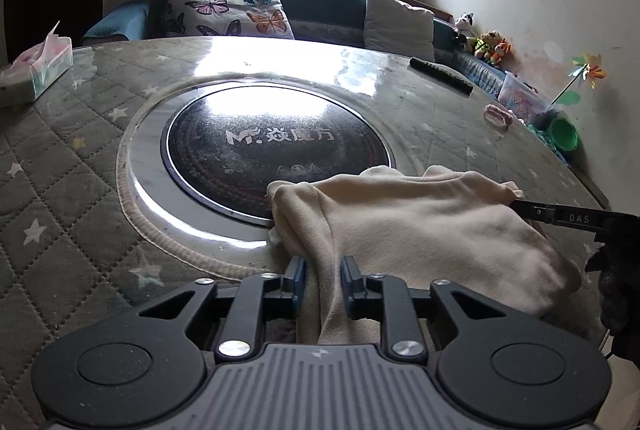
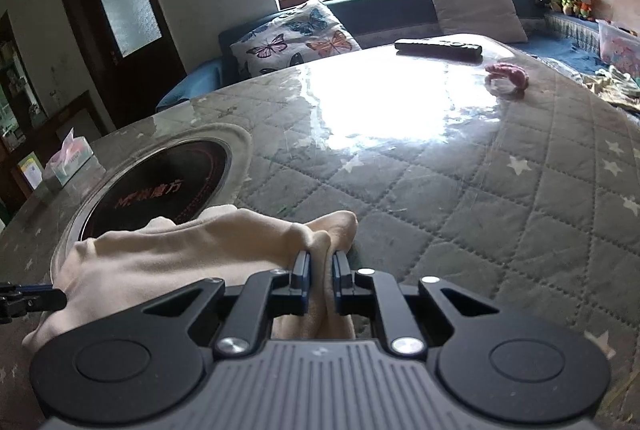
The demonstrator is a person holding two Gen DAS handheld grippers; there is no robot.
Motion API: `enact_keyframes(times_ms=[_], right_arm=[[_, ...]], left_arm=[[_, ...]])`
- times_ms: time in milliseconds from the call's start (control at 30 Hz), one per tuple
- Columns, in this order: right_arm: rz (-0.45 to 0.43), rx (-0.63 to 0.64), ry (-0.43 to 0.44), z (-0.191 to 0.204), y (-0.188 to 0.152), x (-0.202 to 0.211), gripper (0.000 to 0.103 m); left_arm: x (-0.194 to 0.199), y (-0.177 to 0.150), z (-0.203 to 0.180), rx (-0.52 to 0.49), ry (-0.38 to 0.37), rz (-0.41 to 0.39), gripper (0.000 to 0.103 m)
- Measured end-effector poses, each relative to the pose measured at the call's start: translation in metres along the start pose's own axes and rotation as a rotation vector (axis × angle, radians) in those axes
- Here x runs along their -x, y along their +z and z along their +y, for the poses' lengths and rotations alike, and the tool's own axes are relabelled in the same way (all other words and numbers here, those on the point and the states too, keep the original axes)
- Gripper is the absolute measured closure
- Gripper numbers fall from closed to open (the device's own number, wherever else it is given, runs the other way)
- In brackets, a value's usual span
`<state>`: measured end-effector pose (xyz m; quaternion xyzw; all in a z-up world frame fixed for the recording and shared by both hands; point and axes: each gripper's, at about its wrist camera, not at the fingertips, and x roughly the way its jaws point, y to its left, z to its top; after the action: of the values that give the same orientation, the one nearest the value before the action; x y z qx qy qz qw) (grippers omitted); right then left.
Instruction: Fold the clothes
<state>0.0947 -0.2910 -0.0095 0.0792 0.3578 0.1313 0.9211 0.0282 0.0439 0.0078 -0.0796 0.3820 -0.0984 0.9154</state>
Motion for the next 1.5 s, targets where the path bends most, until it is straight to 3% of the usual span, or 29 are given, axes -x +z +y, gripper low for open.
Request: enact_keyframes(times_ms=[133,400,467,633,733,767,867,933,1200,1500], right_arm=[[0.003,0.006,-0.006,-0.001,0.000,0.001,0.080],[0.003,0.006,0.002,-0.004,-0.002,0.002,0.079],[0.003,0.004,0.004,-0.005,-0.002,0.002,0.079],[0.003,0.000,0.006,-0.005,-0.002,0.002,0.079],[0.003,0.000,0.012,-0.005,-0.002,0.001,0.079],[0.002,-0.002,0.015,-0.006,-0.002,0.001,0.079],[-0.003,-0.012,0.024,-0.007,-0.002,0.001,0.086],[-0.020,-0.007,0.023,-0.007,0.002,0.007,0.091],[-0.089,0.010,0.016,-0.009,0.018,0.030,0.093],[-0.152,0.032,-0.041,-0.025,0.043,0.049,0.093]], left_arm=[[-0.001,-0.001,0.002,0.009,0.001,0.007,0.070],[0.000,-0.002,0.004,0.029,0.001,0.007,0.069],[0.002,-0.002,0.004,0.030,0.014,-0.001,0.059],[0.001,-0.003,0.007,0.047,0.009,0.011,0.058],[0.000,-0.002,0.008,0.058,-0.016,0.020,0.061],[-0.002,-0.002,0.008,0.064,-0.031,0.025,0.070],[-0.003,0.000,0.007,0.076,-0.055,0.030,0.084],[0.000,0.002,0.003,0.068,-0.048,0.020,0.086],[0.011,0.033,-0.025,-0.012,-0.086,-0.060,0.089],[-0.026,0.075,-0.073,-0.057,-0.137,-0.070,0.089]])
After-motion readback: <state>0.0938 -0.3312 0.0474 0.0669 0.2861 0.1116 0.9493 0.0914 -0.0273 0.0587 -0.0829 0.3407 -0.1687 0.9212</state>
